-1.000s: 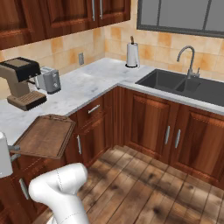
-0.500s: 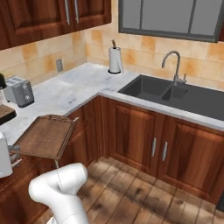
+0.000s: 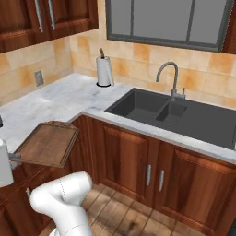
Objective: Move the cutting board and knife to the sink. Then move spray from the shelves to the counter.
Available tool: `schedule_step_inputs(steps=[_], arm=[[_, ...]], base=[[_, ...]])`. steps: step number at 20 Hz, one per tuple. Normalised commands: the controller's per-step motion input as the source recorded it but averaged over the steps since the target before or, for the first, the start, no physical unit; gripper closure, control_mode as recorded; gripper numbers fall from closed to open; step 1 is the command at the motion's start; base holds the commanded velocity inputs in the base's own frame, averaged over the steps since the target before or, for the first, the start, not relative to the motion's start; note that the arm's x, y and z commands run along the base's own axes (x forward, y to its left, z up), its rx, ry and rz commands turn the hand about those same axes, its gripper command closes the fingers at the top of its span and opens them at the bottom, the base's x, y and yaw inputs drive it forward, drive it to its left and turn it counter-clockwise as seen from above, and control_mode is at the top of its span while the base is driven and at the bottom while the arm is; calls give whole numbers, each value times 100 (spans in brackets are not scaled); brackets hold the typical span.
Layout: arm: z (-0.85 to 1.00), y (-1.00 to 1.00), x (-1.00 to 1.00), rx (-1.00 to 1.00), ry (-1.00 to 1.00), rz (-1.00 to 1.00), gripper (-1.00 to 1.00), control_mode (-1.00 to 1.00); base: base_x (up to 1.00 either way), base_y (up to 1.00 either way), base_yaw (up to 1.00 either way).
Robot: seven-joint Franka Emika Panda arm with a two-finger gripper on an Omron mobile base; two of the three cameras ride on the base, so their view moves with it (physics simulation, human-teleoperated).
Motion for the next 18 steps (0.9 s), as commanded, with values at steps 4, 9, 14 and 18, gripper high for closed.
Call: schedule_step_inputs(steps=[4,9,14,18], arm=[[0,0,0,0,0,0,100,100],[0,0,0,0,0,0,100,100],[0,0,0,0,0,0,100,100],[0,0,0,0,0,0,100,100]], base=[[83,0,-12],[74,9,-8],[64,21,-3],[70,20,-3]])
